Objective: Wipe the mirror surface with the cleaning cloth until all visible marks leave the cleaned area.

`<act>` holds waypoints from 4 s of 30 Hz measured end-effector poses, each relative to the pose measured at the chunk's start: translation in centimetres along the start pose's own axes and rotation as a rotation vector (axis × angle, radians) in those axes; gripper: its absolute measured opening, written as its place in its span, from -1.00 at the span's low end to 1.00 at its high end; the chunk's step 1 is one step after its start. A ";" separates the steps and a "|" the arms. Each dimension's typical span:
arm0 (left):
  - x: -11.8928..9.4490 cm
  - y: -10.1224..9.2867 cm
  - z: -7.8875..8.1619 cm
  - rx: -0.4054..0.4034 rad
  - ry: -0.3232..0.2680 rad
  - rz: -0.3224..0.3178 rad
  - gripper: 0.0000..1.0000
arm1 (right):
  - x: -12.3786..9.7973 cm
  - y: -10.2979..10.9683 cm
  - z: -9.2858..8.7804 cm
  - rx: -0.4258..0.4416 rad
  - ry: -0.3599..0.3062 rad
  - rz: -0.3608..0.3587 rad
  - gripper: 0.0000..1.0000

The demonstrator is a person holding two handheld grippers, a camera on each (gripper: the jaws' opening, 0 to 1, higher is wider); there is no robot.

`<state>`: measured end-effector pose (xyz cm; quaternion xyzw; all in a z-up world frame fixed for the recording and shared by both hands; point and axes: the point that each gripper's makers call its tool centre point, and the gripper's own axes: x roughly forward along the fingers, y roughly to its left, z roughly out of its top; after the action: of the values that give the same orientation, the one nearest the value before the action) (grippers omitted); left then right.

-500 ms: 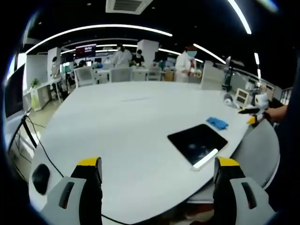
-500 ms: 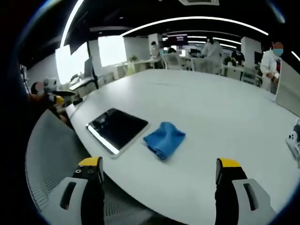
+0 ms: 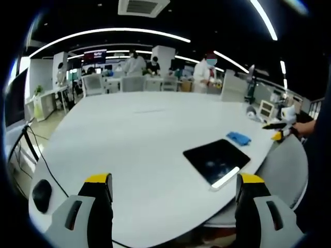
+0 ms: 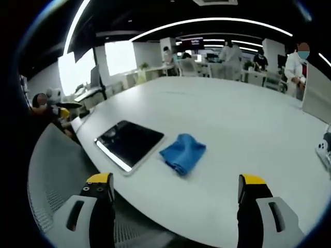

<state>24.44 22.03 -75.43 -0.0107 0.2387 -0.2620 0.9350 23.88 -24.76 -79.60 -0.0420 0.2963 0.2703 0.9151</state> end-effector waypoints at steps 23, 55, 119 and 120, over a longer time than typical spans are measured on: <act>0.6 0.3 0.5 0.017 0.009 -0.006 0.99 | 0.2 -0.4 -0.6 0.037 0.015 -0.022 1.00; 0.9 0.3 0.4 0.031 0.033 -0.023 0.99 | 2.8 -1.1 5.8 0.051 0.020 -0.091 0.95; 1.4 1.5 -0.4 0.016 0.065 -0.036 0.99 | 12.9 1.8 8.7 0.431 0.181 -0.082 -1.00; 1.3 1.6 -0.5 0.015 0.066 -0.034 0.99 | 13.1 2.1 8.8 0.429 0.182 -0.080 -1.00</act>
<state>25.94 22.80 -76.67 0.0010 0.2671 -0.2798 0.9222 36.23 -14.78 -79.62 0.1176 0.4263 0.1600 0.8825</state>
